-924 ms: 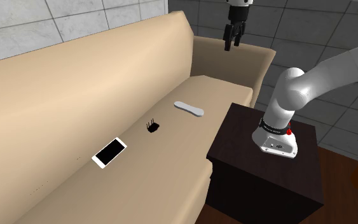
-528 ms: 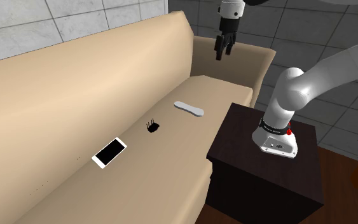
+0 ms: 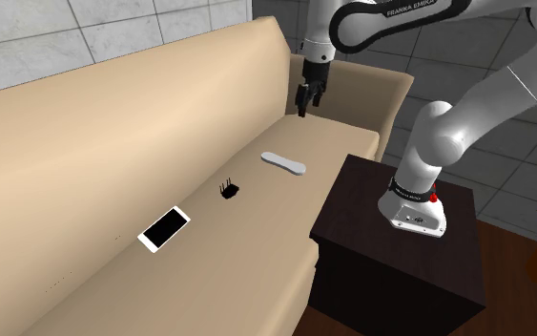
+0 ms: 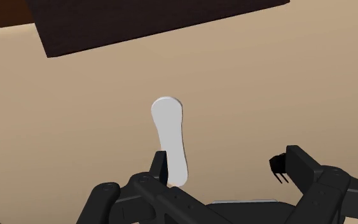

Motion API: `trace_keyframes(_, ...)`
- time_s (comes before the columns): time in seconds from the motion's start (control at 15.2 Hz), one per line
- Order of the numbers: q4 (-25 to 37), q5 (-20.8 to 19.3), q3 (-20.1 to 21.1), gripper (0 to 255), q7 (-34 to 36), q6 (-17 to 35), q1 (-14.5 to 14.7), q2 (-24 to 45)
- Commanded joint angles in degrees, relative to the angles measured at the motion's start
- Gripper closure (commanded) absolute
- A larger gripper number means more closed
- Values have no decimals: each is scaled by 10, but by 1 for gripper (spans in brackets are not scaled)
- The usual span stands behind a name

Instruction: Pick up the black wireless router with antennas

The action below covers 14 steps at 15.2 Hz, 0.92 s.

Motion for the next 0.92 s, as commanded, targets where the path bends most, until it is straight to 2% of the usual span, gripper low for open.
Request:
trace_keyframes(0.0,-6,1,9,0,4,44,4,29)
trace_keyframes(0.46,-1,-6,46,0,33,196,14,164)
trace_keyframes(0.86,38,-46,75,0,77,307,15,297)
